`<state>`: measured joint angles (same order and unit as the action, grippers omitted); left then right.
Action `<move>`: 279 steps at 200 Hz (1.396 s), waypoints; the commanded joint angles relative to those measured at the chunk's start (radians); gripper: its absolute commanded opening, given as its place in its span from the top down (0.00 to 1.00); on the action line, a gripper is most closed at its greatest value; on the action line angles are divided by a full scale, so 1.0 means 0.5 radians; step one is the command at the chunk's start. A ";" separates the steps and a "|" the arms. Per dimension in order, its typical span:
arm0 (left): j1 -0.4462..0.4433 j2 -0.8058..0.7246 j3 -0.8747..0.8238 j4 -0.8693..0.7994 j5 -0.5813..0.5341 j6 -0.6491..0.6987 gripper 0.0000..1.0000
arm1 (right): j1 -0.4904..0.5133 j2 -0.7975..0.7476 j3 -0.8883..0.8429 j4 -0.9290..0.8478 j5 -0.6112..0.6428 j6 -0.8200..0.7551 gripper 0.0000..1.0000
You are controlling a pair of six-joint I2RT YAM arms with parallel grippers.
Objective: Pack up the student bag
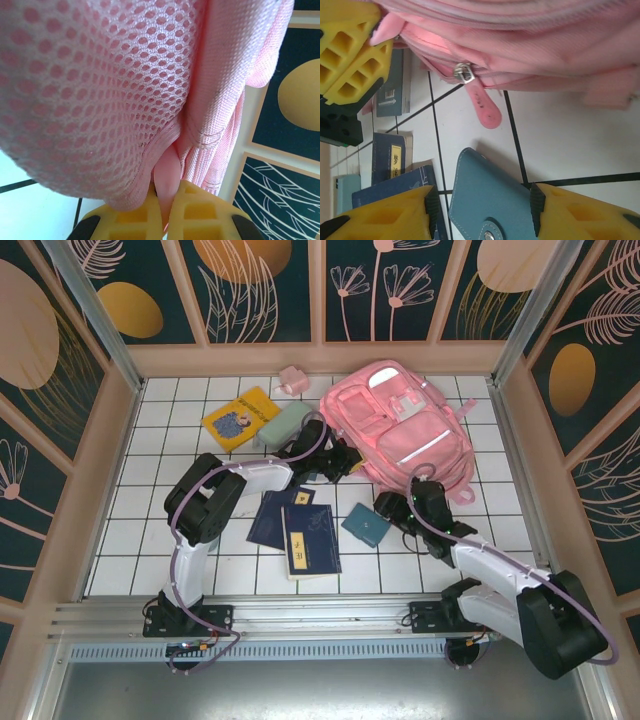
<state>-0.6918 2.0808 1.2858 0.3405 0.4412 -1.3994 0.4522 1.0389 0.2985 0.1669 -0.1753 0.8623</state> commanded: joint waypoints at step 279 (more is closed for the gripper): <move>0.015 0.019 0.026 0.240 0.107 -0.175 1.00 | 0.225 0.775 -0.132 1.501 0.553 0.690 0.68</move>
<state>-0.6918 2.0808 1.2884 0.3912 0.4782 -1.4715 0.5583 1.4166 0.1959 0.8608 0.0792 1.2102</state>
